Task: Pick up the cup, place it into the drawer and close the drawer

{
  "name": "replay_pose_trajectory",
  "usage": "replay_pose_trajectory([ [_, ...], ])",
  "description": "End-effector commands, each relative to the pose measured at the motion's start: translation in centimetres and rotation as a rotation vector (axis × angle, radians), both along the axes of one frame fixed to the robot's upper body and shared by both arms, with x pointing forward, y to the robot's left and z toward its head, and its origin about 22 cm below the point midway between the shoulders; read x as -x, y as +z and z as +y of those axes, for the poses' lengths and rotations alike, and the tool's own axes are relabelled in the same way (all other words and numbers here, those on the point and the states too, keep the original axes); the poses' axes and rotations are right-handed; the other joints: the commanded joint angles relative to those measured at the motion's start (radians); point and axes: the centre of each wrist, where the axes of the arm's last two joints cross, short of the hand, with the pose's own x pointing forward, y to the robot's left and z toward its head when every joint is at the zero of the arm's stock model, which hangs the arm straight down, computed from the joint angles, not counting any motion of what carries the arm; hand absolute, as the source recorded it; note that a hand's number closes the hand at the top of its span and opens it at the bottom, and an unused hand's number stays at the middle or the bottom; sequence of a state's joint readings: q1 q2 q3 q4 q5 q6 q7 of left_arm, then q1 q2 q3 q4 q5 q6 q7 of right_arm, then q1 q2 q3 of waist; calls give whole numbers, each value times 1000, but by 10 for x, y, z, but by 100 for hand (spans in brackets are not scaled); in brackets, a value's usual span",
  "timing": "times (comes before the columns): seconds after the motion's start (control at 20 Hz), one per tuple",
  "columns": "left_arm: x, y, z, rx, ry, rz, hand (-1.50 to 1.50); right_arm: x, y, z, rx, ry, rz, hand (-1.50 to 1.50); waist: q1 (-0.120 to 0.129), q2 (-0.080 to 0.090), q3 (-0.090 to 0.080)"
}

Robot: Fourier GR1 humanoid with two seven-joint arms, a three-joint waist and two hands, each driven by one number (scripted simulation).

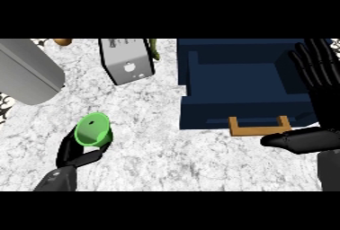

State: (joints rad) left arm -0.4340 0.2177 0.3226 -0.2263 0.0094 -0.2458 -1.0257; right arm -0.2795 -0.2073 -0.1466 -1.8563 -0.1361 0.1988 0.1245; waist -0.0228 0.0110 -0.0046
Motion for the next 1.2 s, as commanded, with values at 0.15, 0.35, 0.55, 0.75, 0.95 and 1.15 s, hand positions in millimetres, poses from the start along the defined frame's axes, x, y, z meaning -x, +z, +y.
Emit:
replay_pose_trajectory([
  [0.15,-2,2,-2,-186,156,-240,150,-3,6,10,8,-14,8,-150,8,-3,1],
  [0.35,-47,32,-14,26,60,-351,150,2,-1,-3,13,15,3,-150,-1,-5,1],
  [0.55,-39,21,-27,55,85,-370,150,1,-3,-6,16,-8,12,-150,3,-3,2],
  [0.75,-66,42,-40,85,29,-401,150,3,-4,-1,20,-1,18,-150,6,-6,3],
  [0.95,-95,69,-78,45,-86,-426,150,-7,-11,-4,30,-32,17,-150,29,-13,5],
  [1.15,-127,113,-106,29,-127,-482,150,2,-5,-9,6,-34,10,-150,27,-16,6],
])
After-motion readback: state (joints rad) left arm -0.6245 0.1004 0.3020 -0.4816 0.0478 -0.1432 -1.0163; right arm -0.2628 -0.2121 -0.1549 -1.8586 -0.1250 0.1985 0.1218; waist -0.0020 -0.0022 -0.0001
